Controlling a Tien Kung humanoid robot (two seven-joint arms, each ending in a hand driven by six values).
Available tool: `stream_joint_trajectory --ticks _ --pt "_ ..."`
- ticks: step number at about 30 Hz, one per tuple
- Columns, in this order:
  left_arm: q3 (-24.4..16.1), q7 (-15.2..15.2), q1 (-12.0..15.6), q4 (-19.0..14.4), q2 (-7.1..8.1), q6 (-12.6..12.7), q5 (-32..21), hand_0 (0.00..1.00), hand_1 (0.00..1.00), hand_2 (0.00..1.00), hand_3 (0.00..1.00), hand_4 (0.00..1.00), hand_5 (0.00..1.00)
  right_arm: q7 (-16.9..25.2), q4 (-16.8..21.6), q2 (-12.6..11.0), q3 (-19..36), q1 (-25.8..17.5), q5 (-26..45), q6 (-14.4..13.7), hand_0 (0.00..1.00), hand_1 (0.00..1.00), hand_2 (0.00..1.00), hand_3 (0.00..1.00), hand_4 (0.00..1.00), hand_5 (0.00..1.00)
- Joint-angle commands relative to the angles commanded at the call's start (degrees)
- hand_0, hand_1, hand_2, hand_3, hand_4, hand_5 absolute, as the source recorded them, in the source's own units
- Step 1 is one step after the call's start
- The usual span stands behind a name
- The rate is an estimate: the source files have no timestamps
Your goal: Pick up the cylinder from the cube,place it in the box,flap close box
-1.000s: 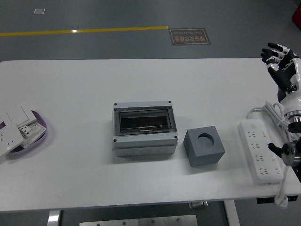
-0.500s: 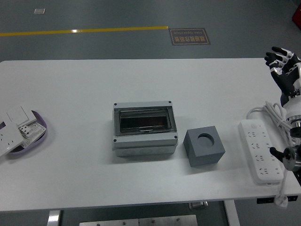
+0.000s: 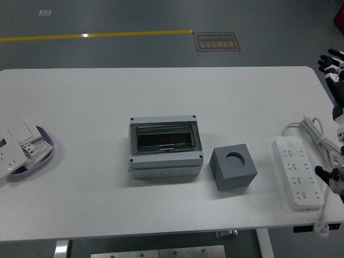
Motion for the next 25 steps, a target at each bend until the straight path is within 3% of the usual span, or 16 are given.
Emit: stream_joint_trajectory --ticks 12,25 --pt "1.39 -0.31 -2.74 -0.22 1.77 -0.05 0.54 0.598 0.622 0.615 0.633 0.677 0.215 0.31 2.95 0.19 6.46 -4.85 -0.63 -0.39 0.707 0.645 0.617 0.647 0.654 0.344" --pt "2.0 0.02 -2.17 -0.03 1.01 0.13 -0.14 0.598 0.622 0.615 0.633 0.677 0.215 0.28 3.45 0.6 8.5 -6.13 -1.23 -0.6 0.706 0.643 0.615 0.648 0.652 0.342"
